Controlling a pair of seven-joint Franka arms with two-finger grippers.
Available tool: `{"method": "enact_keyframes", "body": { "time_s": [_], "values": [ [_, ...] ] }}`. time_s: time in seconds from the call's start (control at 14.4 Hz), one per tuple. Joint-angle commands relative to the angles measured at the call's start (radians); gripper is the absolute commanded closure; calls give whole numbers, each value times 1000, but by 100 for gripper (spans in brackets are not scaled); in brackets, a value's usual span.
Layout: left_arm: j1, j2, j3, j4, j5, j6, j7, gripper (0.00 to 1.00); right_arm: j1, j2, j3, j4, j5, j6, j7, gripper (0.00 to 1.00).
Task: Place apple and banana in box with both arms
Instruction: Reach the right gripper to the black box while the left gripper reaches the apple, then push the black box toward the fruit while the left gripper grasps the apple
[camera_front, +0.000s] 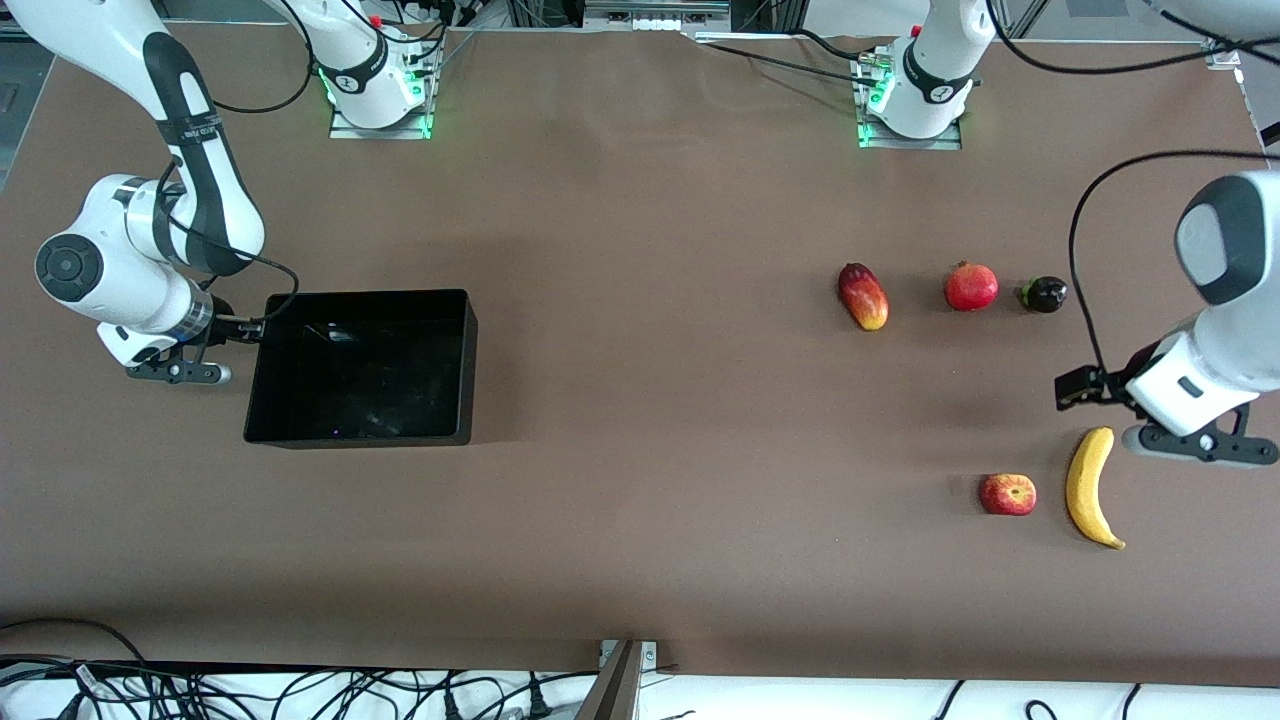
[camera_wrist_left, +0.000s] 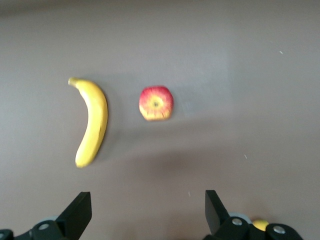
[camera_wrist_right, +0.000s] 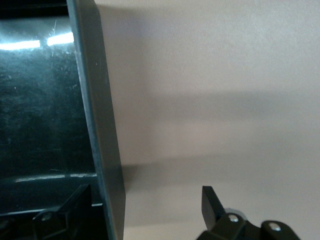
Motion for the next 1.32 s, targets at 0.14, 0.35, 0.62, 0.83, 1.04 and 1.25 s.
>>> {"method": "enact_keyframes", "body": {
  "time_s": [0.14, 0.35, 0.62, 0.83, 1.04, 1.25],
  "values": [
    [56, 164, -8, 29, -105, 185, 141, 0, -12, 23, 4, -1, 22, 37, -36, 41],
    [61, 235, -6, 31, -113, 297, 189, 0, -11, 19, 8, 7, 54, 23, -36, 100],
    [61, 291, -33, 31, -128, 401, 168, 0, 0, -16, 53, 26, 57, 12, -40, 100],
    [58, 328, -33, 31, -130, 456, 162, 0, 0, -50, 167, 120, 57, -95, -29, 100],
    [56, 371, -40, 32, -131, 521, 139, 0, 60, -41, 229, 227, 56, -207, 29, 100],
    [56, 403, -56, 32, -130, 578, 105, 0, 196, -35, 234, 237, 59, -203, 166, 100]
  ]
}}
